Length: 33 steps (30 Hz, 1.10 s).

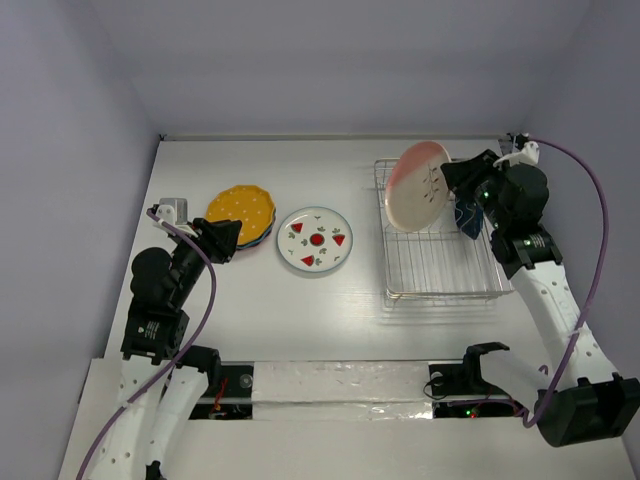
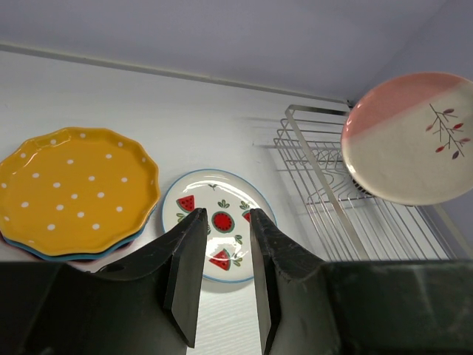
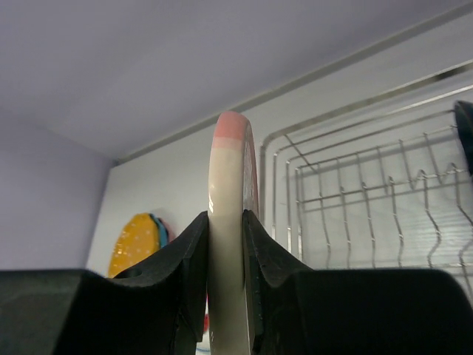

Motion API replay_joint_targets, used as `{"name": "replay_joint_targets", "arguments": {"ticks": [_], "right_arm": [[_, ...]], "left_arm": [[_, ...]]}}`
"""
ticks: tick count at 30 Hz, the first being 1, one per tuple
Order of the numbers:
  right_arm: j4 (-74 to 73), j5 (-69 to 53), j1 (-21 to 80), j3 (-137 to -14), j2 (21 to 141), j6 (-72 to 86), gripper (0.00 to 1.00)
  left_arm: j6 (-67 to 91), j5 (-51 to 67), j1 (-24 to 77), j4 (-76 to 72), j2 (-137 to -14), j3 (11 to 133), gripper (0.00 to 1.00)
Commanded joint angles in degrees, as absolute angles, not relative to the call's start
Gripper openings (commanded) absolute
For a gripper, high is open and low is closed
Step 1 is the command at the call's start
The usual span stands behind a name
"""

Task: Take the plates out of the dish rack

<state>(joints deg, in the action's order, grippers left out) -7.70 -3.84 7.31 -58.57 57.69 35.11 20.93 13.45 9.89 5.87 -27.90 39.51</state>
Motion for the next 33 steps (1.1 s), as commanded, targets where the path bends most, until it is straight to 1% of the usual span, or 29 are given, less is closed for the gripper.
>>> {"name": "replay_joint_targets", "arguments": {"ticks": [1,3,7,12,18,25,33], "right_arm": [[9.4,-9.5,7.5,-59.2,54.6,41.3,0.0],[10.9,-11.7,7.5,-59.2,56.0,43.4,0.0],[19.8,-19.2,9.1,-57.7,59.9,49.3,0.0],[23.5,-18.6,15.7,-59.2,65.8,51.6,0.0],[28.6,-17.9,24.1,-62.0,75.9,54.2,0.0],[35.1,-17.8,28.1,-61.5,85.0,57.4,0.0],[39.1,-18.0,29.8,-61.2,93.3,59.9,0.0]], "left_arm": [[21.0,14.2,9.6,3.2,-28.0,41.5,0.27],[21.0,14.3,9.6,3.2,-27.9,41.5,0.27],[21.1,14.2,9.6,3.1,-27.9,41.5,0.27],[21.1,14.1,9.6,3.1,-27.9,41.5,0.27],[21.1,14.0,9.1,3.3,-27.8,41.5,0.27],[20.9,14.0,9.1,3.3,-27.7,41.5,0.27],[21.0,14.0,9.1,3.3,-27.6,41.5,0.27]]}}
